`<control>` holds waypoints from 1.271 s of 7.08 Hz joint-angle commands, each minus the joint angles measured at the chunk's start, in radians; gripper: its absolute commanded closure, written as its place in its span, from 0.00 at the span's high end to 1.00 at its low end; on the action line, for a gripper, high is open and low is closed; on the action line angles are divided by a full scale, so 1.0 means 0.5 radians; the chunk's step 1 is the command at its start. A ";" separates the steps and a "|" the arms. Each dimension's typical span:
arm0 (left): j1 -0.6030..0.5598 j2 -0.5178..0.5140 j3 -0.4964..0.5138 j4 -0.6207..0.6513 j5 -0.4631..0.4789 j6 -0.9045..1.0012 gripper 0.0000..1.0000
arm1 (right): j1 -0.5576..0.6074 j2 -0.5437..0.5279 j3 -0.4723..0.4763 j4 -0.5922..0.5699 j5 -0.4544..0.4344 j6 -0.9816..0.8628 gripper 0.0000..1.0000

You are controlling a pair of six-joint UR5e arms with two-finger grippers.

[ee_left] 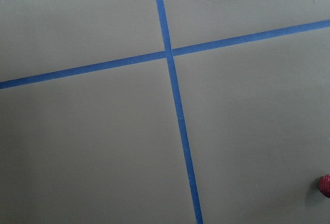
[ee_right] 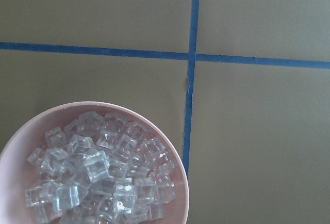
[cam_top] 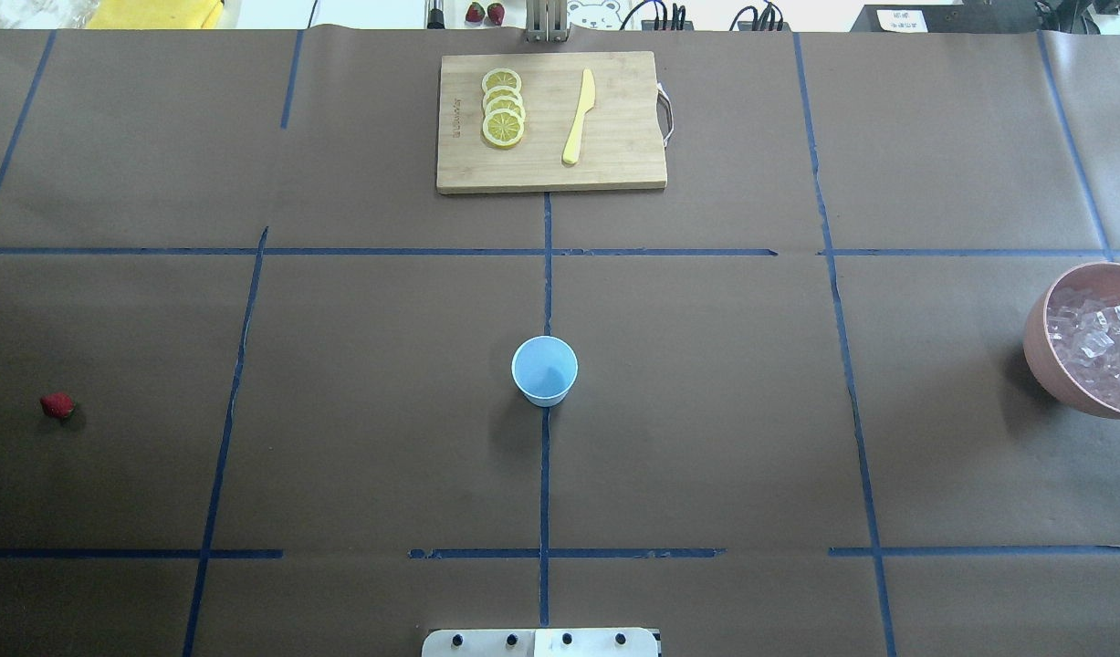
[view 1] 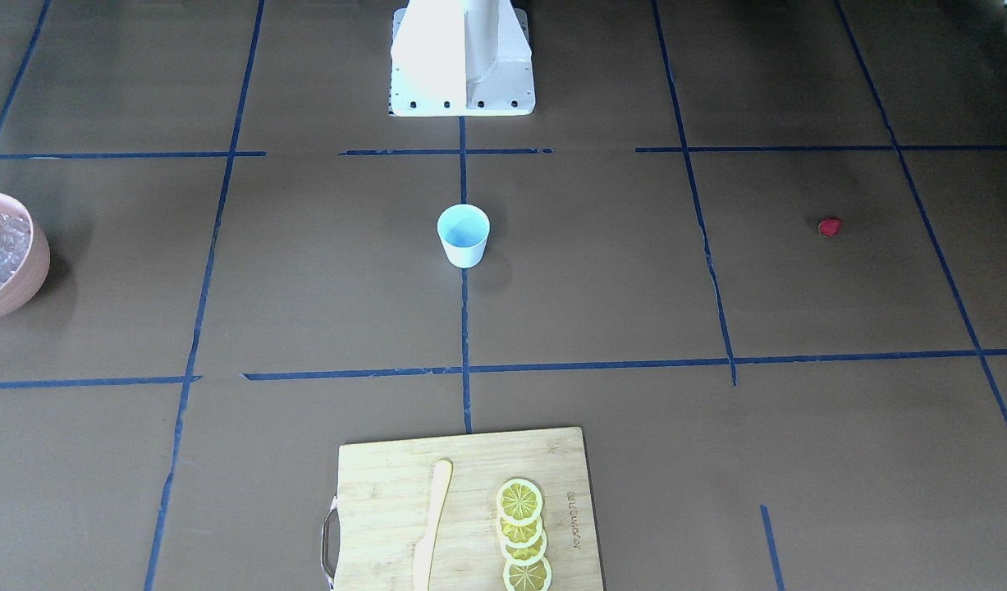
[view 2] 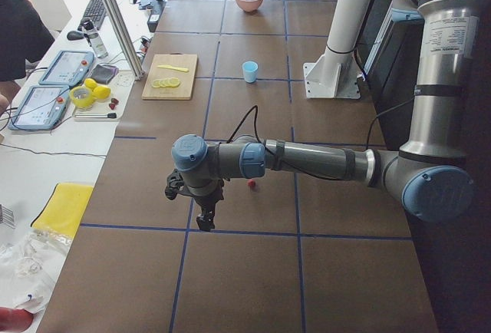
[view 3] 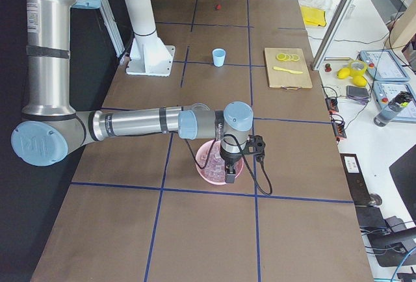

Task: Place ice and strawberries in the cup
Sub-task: 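Lower the right gripper into the pink bowl and grasp ice cubes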

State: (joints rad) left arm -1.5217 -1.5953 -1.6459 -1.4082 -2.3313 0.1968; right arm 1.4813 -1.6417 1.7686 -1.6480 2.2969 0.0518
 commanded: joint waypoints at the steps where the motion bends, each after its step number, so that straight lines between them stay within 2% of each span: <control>1: 0.000 0.000 0.003 0.000 0.002 -0.001 1.00 | -0.063 -0.021 0.000 0.044 0.066 0.007 1.00; 3: 0.000 0.003 0.003 0.000 0.002 -0.001 1.00 | -0.204 -0.039 -0.006 0.065 0.060 0.059 0.99; 9: 0.000 0.000 -0.003 0.000 -0.001 0.002 1.00 | -0.376 -0.042 -0.083 0.065 0.106 0.065 0.85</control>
State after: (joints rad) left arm -1.5221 -1.5953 -1.6474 -1.4082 -2.3316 0.1978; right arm 1.3058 -1.6628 1.7334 -1.6154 2.3492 0.0848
